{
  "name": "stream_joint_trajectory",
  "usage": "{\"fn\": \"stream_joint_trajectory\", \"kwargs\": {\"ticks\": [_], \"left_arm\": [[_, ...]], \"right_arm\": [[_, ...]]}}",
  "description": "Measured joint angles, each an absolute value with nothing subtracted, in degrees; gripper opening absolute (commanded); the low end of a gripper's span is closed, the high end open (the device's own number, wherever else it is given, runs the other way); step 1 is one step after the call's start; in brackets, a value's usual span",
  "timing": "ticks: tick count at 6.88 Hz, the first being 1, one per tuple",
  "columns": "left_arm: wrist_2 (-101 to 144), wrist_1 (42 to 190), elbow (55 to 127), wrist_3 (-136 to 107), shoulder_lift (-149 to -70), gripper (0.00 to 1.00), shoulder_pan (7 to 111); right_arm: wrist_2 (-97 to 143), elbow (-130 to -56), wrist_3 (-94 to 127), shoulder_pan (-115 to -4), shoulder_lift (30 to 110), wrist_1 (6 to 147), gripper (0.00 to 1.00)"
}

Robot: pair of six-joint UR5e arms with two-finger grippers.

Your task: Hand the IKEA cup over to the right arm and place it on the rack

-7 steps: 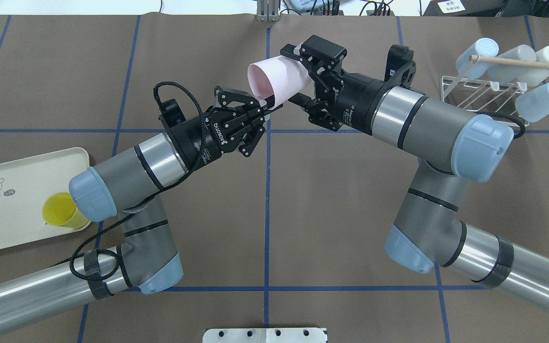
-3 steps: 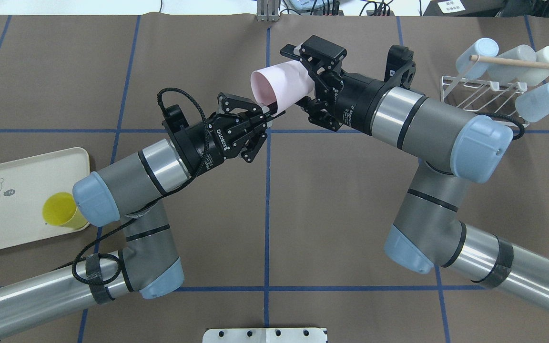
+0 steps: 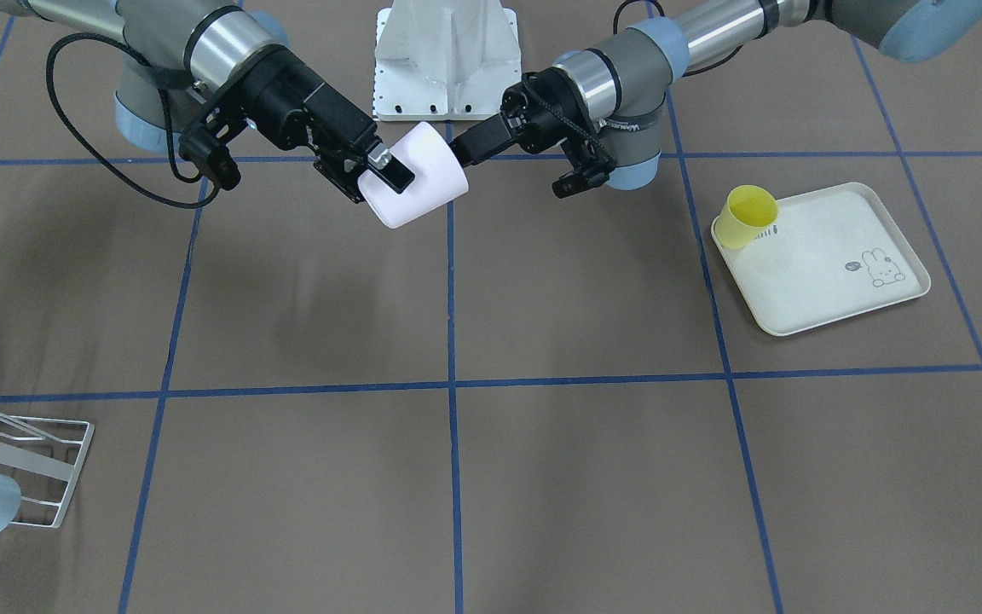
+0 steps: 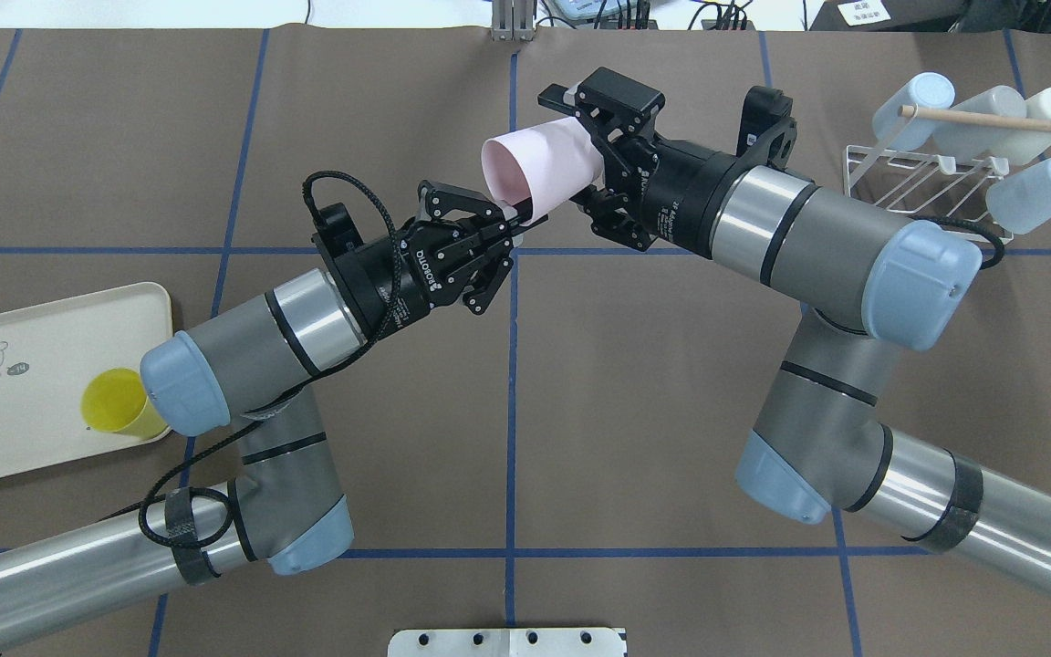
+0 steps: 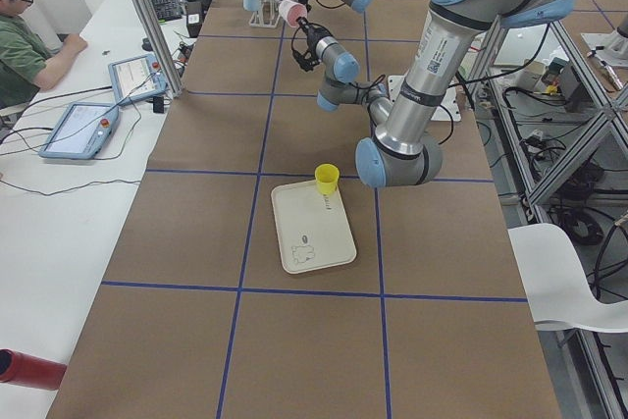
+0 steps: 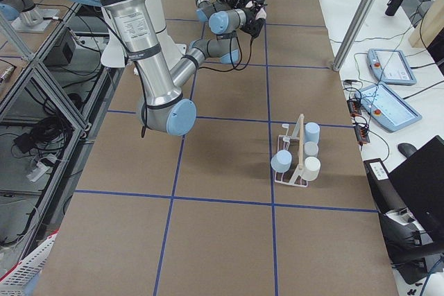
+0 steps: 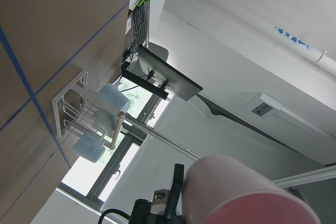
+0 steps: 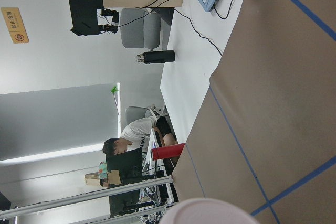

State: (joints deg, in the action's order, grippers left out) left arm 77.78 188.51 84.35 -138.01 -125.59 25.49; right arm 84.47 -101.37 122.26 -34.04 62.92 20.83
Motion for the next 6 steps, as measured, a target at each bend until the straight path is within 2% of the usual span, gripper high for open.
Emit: {"fn": "stream_joint_trajectory", "kwargs": {"ticks": [1, 2, 3, 4, 5, 6], "left_arm": [[77.8, 188.5, 84.5, -138.1, -125.7, 0.0, 25.4], [77.7, 188.3, 84.5, -138.1, -125.7, 0.0, 25.3], [77.8, 188.2, 84.5, -138.1, -125.7, 0.0, 25.3], [77.7, 188.1, 84.6, -138.1, -125.7, 0.65, 25.2], [77.9, 187.9, 84.6, -138.1, -125.7, 1.0, 25.2], [77.8, 187.9, 84.6, -137.9, -125.7, 1.0, 25.3]], "right_arm": [[84.5, -101.4, 122.3, -34.0, 62.9, 20.8, 0.99], [84.5, -101.3, 122.3, -34.0, 62.9, 20.8, 0.79], [84.5, -101.3, 122.4, -34.0, 62.9, 20.8, 0.01], [84.5, -101.3, 122.6, -34.0, 63.0, 20.8, 0.0], [84.4, -101.2, 122.9, -34.1, 63.0, 20.4, 0.0], [84.5, -100.9, 123.0, -34.2, 63.1, 19.7, 0.0]]}}
